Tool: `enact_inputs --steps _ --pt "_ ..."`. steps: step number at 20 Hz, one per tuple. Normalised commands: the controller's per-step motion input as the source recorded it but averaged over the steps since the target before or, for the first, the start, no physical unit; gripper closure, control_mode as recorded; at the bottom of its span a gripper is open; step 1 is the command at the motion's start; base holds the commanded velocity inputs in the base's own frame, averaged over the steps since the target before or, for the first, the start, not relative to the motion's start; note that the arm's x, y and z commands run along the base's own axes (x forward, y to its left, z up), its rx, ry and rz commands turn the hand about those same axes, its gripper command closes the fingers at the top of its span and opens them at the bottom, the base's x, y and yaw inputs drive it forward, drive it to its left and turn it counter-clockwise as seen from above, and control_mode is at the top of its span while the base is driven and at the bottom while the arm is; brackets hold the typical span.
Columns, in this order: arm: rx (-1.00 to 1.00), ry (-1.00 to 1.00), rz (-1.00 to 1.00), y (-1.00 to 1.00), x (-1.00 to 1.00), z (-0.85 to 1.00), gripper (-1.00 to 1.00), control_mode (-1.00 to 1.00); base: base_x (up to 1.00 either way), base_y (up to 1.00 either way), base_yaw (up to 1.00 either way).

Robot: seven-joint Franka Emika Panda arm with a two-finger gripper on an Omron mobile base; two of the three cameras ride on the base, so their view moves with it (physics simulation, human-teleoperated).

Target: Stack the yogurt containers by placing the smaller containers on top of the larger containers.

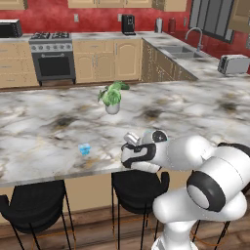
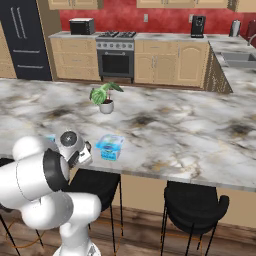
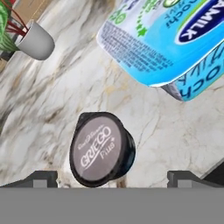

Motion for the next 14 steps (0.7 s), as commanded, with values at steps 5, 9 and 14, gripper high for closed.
enact_inputs --steps 5,9,14 --pt "0.00 0.00 0.00 0.00 0.04 0.00 -1.00 -1.00 0.00 0.00 0.00" --pt "0.00 0.00 0.00 0.00 0.07 0.00 -1.00 -1.00 0.00 0.00 0.00" --pt "0.00 0.03 0.00 0.00 0.09 -0.01 -1.00 -1.00 0.00 0.00 0.00"
